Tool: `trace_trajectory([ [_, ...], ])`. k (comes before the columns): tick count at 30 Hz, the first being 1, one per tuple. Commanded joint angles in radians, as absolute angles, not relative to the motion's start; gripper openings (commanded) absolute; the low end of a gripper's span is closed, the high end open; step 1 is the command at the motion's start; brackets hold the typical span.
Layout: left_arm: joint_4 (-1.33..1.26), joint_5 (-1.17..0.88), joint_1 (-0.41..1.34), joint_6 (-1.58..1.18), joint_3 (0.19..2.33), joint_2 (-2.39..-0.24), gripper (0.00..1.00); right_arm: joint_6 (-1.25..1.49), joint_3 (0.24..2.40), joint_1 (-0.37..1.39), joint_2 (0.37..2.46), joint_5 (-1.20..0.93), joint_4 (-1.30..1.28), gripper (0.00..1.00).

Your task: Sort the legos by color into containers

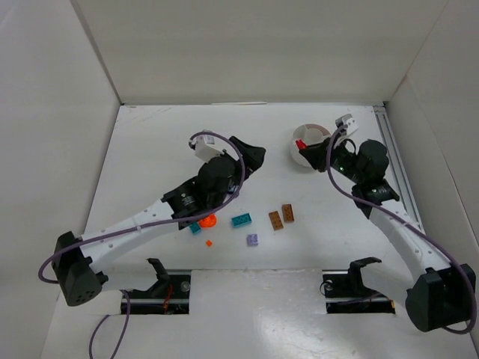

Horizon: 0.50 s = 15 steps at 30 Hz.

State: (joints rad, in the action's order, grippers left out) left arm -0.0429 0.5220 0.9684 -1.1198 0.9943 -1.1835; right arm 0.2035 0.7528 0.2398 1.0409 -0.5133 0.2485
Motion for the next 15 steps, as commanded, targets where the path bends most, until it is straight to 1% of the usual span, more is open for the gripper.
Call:
trace_trajectory([
  [1,-0.034,0.508,0.916,-1.010,0.980,-1.095,0.99,0.071,0.813,0.135,1.086,-0.546,0.122,0.00],
  [2,0.006,0.480,0.896,-0.984,0.980,-1.086,0.99,0.030,0.846,0.109,1.113,-0.546,0.073,0.00],
  [3,0.033,0.462,0.846,-0.959,0.989,-1.086,0.99,-0.021,0.886,0.071,1.146,-0.546,-0.031,0.00],
  [4,0.063,0.440,0.813,-0.912,0.989,-1.086,0.99,-0.113,0.975,0.057,1.216,-0.537,-0.087,0.00],
  [5,0.119,0.378,0.737,-0.873,1.024,-1.107,0.99,-0.156,1.018,0.057,1.253,-0.523,-0.125,0.00],
  [6,0.162,0.355,0.736,-0.849,1.025,-1.126,0.99,-0.197,1.064,0.040,1.290,-0.506,-0.168,0.00],
  [7,0.205,0.333,0.653,-0.848,1.061,-1.147,0.99,-0.268,1.153,0.040,1.327,-0.497,-0.239,0.00],
  [8,0.234,0.301,0.611,-0.797,1.078,-1.170,0.99,-0.306,1.204,0.031,1.403,-0.488,-0.273,0.00],
  [9,0.250,0.220,0.573,-0.764,1.089,-1.211,0.99,-0.336,1.256,0.031,1.443,-0.477,-0.320,0.00],
  [10,0.250,0.191,0.518,-0.740,1.098,-1.230,0.99,-0.363,1.303,0.031,1.481,-0.477,-0.375,0.00],
  [11,0.250,0.172,0.503,-0.720,1.098,-1.247,0.99,-0.420,1.400,0.031,1.559,-0.477,-0.414,0.00],
  [14,0.236,0.149,0.483,-0.666,1.098,-1.292,0.99,-0.477,1.524,0.006,1.667,-0.463,-0.519,0.00],
  [15,0.236,0.149,0.483,-0.655,1.107,-1.301,0.99,-0.503,1.595,0.006,1.731,-0.463,-0.537,0.00],
])
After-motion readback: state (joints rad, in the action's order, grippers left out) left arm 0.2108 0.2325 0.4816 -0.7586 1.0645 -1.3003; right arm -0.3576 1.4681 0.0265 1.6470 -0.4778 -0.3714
